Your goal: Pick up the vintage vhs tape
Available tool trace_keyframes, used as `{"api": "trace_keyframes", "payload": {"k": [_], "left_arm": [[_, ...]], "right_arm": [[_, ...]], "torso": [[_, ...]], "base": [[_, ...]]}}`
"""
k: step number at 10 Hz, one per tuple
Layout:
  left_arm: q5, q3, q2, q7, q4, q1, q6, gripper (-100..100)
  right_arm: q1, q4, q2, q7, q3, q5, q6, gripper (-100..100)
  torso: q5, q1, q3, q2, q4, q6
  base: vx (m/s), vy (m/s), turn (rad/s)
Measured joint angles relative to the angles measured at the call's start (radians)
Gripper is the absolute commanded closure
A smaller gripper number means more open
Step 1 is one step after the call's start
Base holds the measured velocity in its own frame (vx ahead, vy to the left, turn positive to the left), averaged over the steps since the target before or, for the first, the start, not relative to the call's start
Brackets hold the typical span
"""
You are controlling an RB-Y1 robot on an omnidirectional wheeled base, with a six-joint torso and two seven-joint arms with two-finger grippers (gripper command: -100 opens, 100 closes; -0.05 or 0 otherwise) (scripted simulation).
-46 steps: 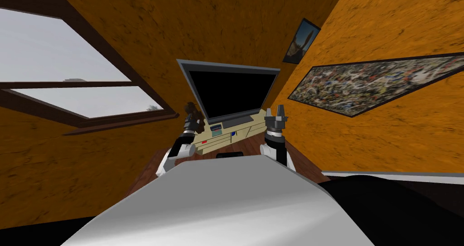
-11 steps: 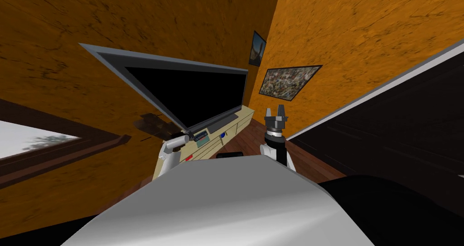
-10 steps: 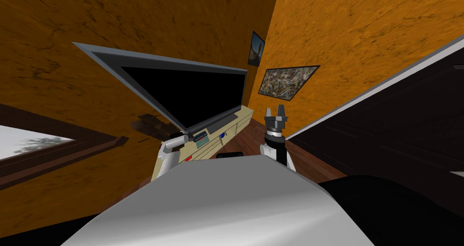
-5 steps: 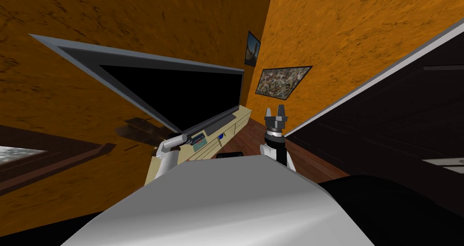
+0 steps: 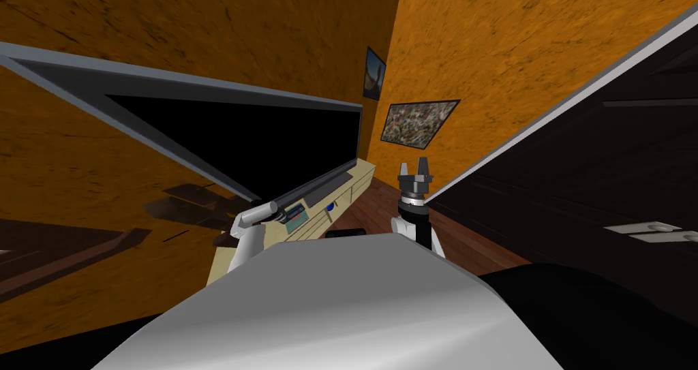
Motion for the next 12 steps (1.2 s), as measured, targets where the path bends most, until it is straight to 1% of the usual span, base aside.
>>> {"api": "trace_keyframes", "payload": {"k": [1, 3, 4, 6, 7, 9, 10, 12], "left_arm": [[0.001, 0.006, 0.005, -0.004, 0.012, -0.005, 0.021, -100], [0.006, 0.03, 0.026, -0.015, 0.057, -0.024, 0.075, -100], [0.009, 0.037, 0.029, -0.021, 0.063, -0.022, 0.098, -100], [0.014, 0.058, 0.05, -0.034, 0.1, -0.038, 0.153, -100], [0.017, 0.064, 0.053, -0.039, 0.103, -0.037, 0.175, -100], [0.019, 0.08, 0.068, -0.048, 0.132, -0.051, 0.224, -100], [0.022, 0.09, 0.078, -0.056, 0.154, -0.057, 0.245, -100], [0.025, 0.103, 0.089, -0.068, 0.177, -0.065, 0.282, -100]], "right_arm": [[0.0, 0.0, 0.0, 0.0, 0.0, 0.0, 0.0, 0], [0.0, 0.0, 0.0, 0.0, 0.0, 0.0, 0.0, 0], [0.0, 0.0, 0.0, 0.0, 0.0, 0.0, 0.0, 0], [0.0, 0.0, 0.0, 0.0, 0.0, 0.0, 0.0, 0], [0.0, 0.0, 0.0, 0.0, 0.0, 0.0, 0.0, 0], [0.0, 0.0, 0.0, 0.0, 0.0, 0.0, 0.0, 0], [0.0, 0.0, 0.0, 0.0, 0.0, 0.0, 0.0, 0], [0.0, 0.0, 0.0, 0.0, 0.0, 0.0, 0.0, 0]], "torso": [[0.0, 0.0, 0.0, 0.0, 0.0, 0.0], [0.0, 0.0, -0.001, -0.001, 0.0, 0.0], [0.0, 0.0, 0.0, 0.0, 0.0, 0.0], [0.0, 0.0, -0.001, -0.001, 0.0, 0.0], [0.0, 0.0, 0.0, 0.0, 0.0, -0.001], [0.0, 0.001, 0.0, -0.001, 0.0, 0.0], [0.0, 0.0, -0.001, -0.001, 0.0, 0.0], [0.0, 0.0, 0.0, 0.001, 0.0, -0.001]], "base": [[0.04, -0.01, -0.079], [0.05, -0.004, -0.087], [0.042, -0.001, -0.076], [0.049, 0.0, -0.075], [0.044, -0.002, -0.043], [0.054, 0.004, -0.084], [0.051, 0.004, -0.05], [0.011, -0.002, -0.001]]}}
